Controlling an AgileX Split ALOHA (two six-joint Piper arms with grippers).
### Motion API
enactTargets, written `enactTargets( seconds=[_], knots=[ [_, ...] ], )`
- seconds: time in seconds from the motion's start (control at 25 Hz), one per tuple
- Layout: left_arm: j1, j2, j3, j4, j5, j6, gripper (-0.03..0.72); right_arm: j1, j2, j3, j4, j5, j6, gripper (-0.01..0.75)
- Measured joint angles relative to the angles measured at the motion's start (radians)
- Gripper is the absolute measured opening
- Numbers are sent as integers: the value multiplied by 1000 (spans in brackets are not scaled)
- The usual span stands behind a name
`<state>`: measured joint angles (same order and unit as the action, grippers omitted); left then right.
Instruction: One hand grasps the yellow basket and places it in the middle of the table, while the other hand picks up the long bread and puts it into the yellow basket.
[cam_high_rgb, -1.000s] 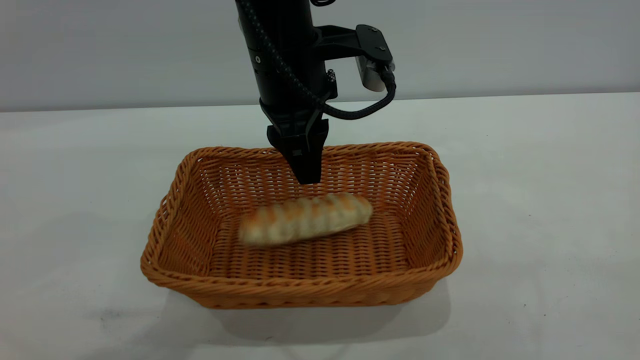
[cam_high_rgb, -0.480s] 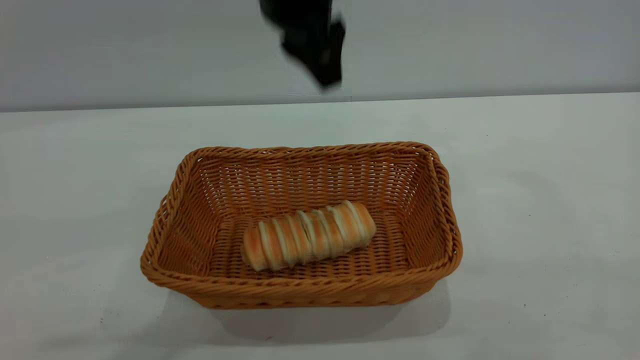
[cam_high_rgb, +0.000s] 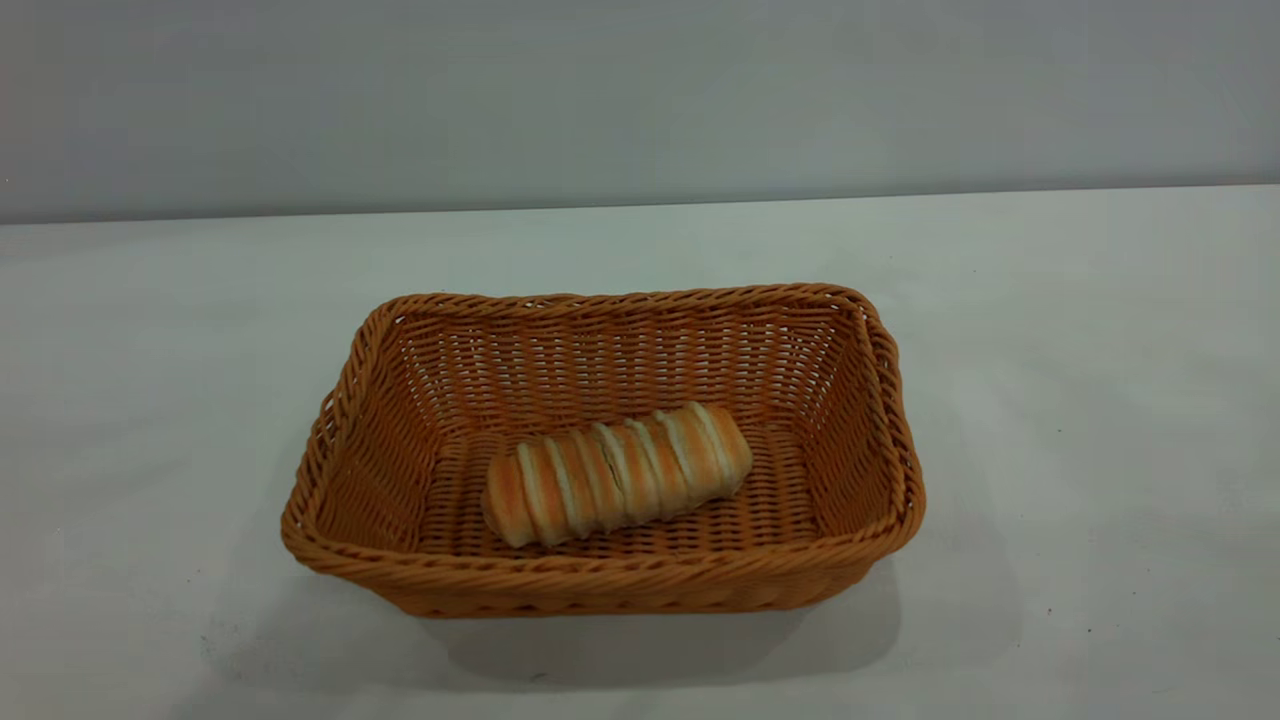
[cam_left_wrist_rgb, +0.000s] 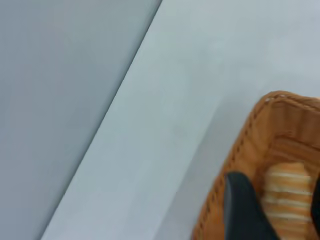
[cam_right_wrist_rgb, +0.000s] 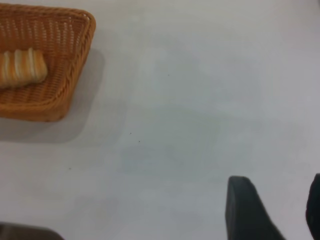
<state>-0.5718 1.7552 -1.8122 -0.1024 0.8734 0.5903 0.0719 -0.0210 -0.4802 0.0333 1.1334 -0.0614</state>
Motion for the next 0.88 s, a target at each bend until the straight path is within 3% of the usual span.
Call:
enactTargets(
  seconds=[0.52,0.88],
  knots=[
    [0,-370,0,49,290,-289,395,0,0,0,0,0,0,331],
    [0,-674,-1,94,295,-403,395,0,0,0,0,2,0,330]
  ],
)
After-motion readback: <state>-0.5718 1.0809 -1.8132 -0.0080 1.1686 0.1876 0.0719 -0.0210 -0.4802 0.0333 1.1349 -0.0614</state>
